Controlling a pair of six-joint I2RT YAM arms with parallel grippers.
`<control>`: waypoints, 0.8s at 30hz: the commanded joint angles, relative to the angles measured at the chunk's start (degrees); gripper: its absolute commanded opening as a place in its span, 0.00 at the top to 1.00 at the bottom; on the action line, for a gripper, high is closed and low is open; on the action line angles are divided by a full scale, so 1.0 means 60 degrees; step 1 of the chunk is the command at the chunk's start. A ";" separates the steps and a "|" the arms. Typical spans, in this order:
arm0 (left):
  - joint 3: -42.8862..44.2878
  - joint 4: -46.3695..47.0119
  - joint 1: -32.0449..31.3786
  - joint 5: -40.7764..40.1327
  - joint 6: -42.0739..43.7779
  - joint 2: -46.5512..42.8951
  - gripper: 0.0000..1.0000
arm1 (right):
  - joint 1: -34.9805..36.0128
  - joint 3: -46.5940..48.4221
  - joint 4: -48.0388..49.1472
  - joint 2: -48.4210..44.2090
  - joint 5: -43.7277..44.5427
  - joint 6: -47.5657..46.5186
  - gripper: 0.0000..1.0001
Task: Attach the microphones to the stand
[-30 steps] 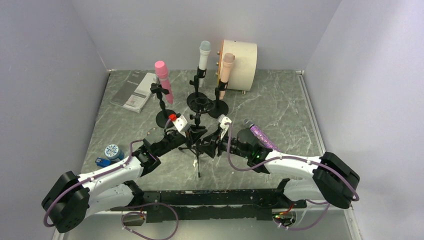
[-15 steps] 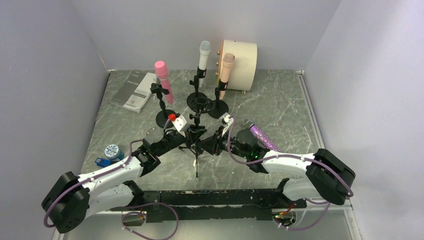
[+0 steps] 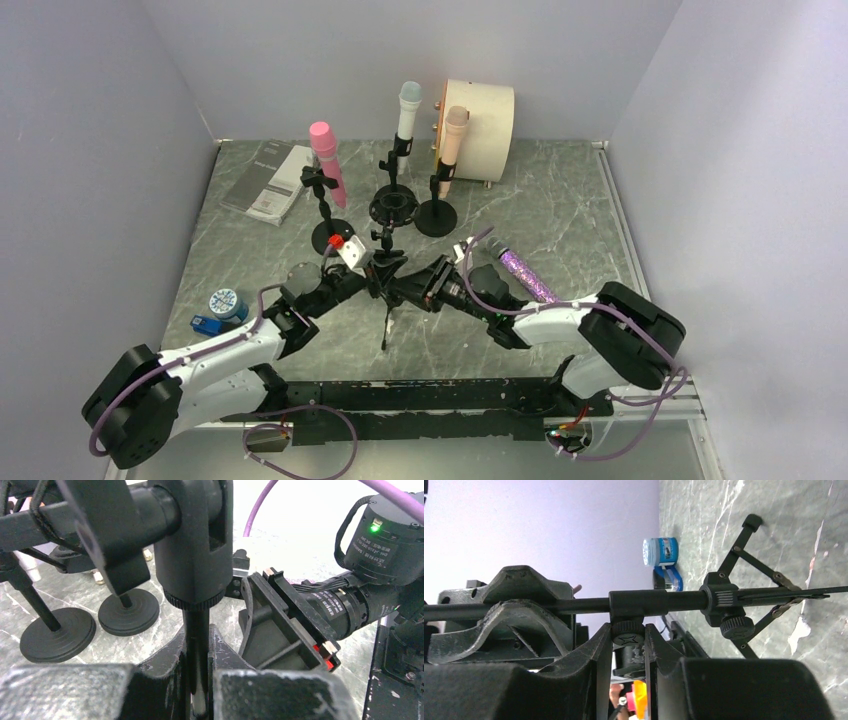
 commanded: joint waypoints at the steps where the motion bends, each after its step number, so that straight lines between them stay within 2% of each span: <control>1: -0.0205 0.0880 -0.0154 0.0139 -0.0193 -0.0170 0.97 | -0.0026 -0.0298 0.1507 -0.0250 0.0500 -0.0071 0.50; 2: -0.0241 0.0910 -0.0156 0.0094 -0.0206 -0.0174 0.97 | -0.0026 -0.0299 0.1537 -0.0410 0.0488 -0.0799 0.39; 4: -0.0333 0.1056 -0.0147 0.0065 -0.0222 -0.0188 0.97 | -0.0012 -0.0104 0.0874 -0.0834 0.0392 -0.2388 0.33; 7: -0.0464 0.1276 -0.0146 -0.0005 -0.0226 -0.0214 0.97 | 0.0110 0.0121 -0.0502 -0.1554 0.0536 -0.4448 0.32; 10: -0.0599 0.1385 -0.0146 -0.0046 -0.0208 -0.0285 0.97 | 0.0184 0.0033 -0.1106 -0.2111 0.0603 -0.6309 0.31; 18: -0.0665 0.1332 -0.0152 0.0019 -0.0224 -0.0448 0.97 | 0.0721 0.0716 -0.3420 -0.3041 -0.0119 -1.2206 0.30; 21: -0.0636 0.1270 -0.0148 0.0083 -0.0259 -0.0436 0.97 | 0.0769 0.1411 -0.4325 -0.2727 -0.0334 -1.3142 0.30; 24: -0.0624 0.1263 -0.0148 0.0065 -0.0309 -0.0411 0.98 | 0.0798 0.1784 -0.4390 -0.2347 0.0001 -1.3380 0.33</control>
